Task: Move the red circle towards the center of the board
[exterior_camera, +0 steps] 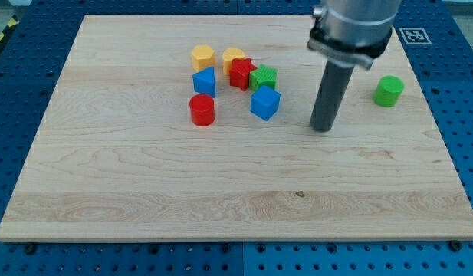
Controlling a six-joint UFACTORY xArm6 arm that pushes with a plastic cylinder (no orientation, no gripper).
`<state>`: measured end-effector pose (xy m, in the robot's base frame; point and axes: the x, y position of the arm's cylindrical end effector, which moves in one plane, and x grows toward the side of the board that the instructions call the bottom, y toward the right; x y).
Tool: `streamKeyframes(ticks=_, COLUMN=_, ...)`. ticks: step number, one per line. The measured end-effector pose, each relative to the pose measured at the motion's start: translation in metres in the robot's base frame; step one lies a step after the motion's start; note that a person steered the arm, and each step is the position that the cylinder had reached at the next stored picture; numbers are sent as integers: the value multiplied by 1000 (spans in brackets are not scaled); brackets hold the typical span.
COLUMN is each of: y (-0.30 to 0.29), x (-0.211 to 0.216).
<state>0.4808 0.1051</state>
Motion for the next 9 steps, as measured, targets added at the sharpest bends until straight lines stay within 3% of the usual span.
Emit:
streamKeyframes(ticks=1, y=-64, x=36)
streamKeyframes(ticks=3, y=-175, x=23)
streamKeyframes(ticks=6, y=-204, x=-12)
streamKeyframes(ticks=9, y=-137, x=-46)
